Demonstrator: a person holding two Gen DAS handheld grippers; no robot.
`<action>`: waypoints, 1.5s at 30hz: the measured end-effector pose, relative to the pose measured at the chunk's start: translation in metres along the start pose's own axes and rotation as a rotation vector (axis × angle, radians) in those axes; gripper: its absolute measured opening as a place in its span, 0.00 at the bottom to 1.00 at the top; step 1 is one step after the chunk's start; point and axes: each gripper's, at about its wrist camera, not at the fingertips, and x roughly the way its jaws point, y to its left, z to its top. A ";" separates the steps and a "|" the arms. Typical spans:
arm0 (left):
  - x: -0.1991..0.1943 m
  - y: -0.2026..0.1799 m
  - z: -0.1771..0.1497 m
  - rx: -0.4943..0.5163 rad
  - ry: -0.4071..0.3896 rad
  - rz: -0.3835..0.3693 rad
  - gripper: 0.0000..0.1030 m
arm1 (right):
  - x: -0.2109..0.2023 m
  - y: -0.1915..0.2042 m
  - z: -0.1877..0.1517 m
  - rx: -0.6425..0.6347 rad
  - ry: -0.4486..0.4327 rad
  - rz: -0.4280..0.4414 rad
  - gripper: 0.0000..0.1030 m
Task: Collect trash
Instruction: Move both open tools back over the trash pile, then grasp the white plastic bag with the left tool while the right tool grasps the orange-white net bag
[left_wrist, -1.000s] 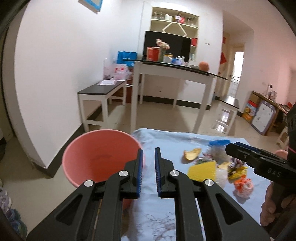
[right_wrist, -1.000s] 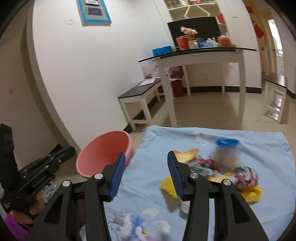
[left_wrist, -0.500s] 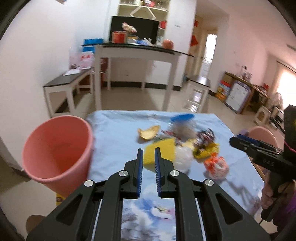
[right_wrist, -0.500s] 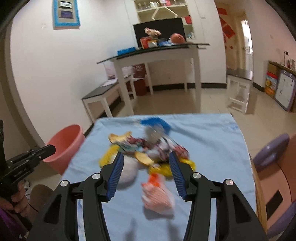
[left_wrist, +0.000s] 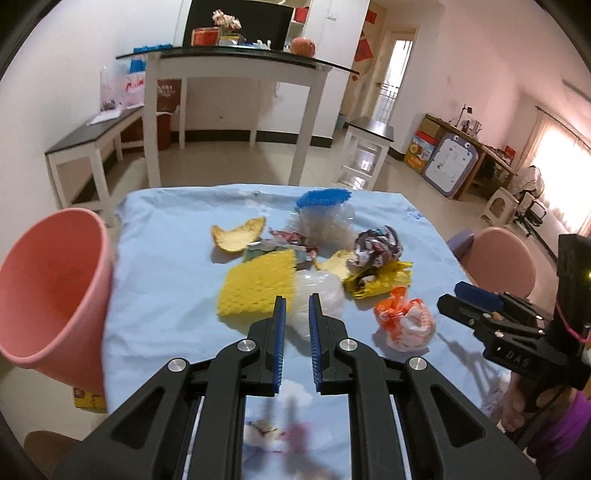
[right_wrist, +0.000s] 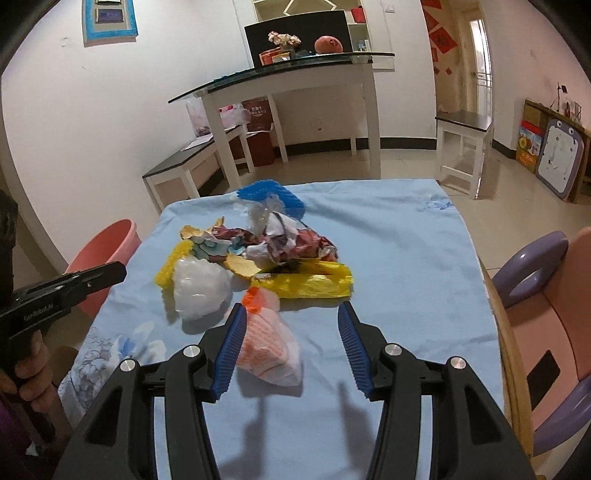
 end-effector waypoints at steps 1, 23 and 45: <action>0.002 -0.002 0.000 0.003 0.001 -0.006 0.12 | 0.000 -0.001 0.001 0.004 0.002 0.001 0.51; 0.056 -0.012 -0.006 0.004 0.115 0.034 0.33 | 0.013 -0.014 -0.011 0.039 0.051 0.074 0.55; 0.066 -0.011 -0.013 -0.033 0.113 0.053 0.23 | 0.016 -0.001 -0.010 0.010 0.061 0.130 0.57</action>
